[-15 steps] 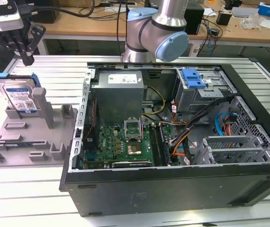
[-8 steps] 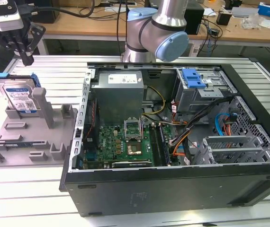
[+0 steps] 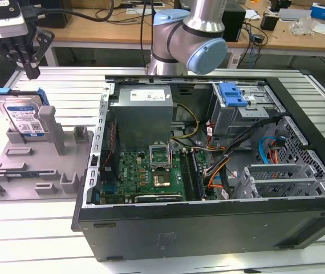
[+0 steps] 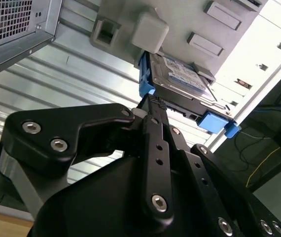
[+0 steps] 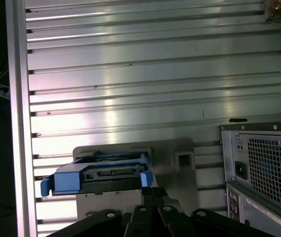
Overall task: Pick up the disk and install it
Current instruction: 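Pick up the disk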
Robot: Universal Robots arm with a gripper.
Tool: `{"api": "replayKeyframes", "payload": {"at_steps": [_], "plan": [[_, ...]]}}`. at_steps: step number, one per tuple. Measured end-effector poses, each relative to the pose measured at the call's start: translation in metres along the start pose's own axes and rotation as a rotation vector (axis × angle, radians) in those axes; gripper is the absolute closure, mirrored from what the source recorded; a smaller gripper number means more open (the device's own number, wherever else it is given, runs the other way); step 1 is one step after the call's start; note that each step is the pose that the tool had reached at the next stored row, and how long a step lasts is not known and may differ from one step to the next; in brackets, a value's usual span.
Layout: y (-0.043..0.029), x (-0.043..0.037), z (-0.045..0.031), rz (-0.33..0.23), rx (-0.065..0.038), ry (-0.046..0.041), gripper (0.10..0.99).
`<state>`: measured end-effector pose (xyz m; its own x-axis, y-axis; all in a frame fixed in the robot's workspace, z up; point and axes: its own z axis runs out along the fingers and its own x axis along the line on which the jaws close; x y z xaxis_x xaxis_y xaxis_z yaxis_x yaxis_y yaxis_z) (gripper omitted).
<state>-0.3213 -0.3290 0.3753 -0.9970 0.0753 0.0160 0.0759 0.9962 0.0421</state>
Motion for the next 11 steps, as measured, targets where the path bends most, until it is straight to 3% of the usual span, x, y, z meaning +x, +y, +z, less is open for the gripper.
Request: {"api": "replayKeyframes", "payload": {"at_steps": [4, 11], "plan": [[0.0, 0.0, 0.0, 0.0, 0.0, 0.0039, 0.98], [0.0, 0.0, 0.0005, -0.207, 0.002, 0.013, 0.98]]}}
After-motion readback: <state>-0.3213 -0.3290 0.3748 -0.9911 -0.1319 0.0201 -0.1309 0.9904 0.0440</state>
